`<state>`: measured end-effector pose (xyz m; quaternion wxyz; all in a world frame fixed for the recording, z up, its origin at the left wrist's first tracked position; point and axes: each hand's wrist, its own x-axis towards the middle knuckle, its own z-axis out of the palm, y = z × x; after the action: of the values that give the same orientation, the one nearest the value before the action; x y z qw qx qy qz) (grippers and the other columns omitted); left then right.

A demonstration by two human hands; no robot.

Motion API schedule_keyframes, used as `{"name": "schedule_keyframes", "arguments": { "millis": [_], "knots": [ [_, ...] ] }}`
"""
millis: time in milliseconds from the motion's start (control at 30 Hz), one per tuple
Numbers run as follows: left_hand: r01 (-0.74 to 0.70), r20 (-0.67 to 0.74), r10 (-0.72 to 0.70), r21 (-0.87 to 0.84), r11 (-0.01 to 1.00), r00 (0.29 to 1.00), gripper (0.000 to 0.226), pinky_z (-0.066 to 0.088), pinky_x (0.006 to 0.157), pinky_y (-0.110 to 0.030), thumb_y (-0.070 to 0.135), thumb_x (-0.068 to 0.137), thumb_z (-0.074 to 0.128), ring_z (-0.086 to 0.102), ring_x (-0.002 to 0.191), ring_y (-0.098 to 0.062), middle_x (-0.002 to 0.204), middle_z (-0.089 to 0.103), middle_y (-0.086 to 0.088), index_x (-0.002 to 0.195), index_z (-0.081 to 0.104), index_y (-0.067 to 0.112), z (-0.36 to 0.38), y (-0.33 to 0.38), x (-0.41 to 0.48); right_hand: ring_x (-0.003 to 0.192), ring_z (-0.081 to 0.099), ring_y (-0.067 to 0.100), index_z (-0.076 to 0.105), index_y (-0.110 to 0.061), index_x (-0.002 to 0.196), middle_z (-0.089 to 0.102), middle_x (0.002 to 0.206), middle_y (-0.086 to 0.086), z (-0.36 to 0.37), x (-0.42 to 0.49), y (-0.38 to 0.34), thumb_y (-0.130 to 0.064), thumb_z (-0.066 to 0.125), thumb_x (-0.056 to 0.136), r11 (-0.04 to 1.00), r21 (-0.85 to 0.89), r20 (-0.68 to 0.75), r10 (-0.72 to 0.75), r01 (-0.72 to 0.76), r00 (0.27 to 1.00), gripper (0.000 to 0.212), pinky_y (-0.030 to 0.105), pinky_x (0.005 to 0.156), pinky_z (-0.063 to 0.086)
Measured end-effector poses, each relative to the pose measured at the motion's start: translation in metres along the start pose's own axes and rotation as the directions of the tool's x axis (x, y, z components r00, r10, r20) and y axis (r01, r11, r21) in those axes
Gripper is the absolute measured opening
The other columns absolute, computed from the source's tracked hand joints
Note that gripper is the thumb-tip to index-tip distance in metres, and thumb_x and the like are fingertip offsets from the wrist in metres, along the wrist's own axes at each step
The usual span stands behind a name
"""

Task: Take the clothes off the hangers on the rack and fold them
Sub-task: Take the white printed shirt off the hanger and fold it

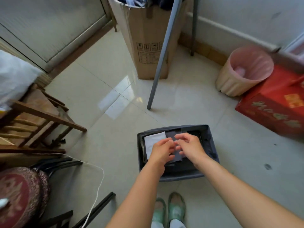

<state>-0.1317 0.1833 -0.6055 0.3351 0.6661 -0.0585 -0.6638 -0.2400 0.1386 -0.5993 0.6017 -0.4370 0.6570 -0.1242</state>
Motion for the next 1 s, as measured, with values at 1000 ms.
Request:
{"name": "schedule_keyframes", "arguments": {
  "millis": [1000],
  "knots": [
    [-0.574, 0.735, 0.383, 0.010, 0.819, 0.560, 0.020, 0.055, 0.057, -0.027, 0.014, 0.099, 0.052, 0.073, 0.075, -0.022, 0.092, 0.075, -0.014, 0.108, 0.069, 0.009, 0.241, 0.077, -0.469, 0.080, 0.073, 0.020, 0.070, -0.019, 0.099, 0.076, 0.084, 0.005, -0.277, -0.478, -0.092, -0.012, 0.054, 0.098, 0.698, 0.277, -0.764, -0.257, 0.660, 0.592, 0.018, 0.031, 0.067, 0.060]
  ]
}}
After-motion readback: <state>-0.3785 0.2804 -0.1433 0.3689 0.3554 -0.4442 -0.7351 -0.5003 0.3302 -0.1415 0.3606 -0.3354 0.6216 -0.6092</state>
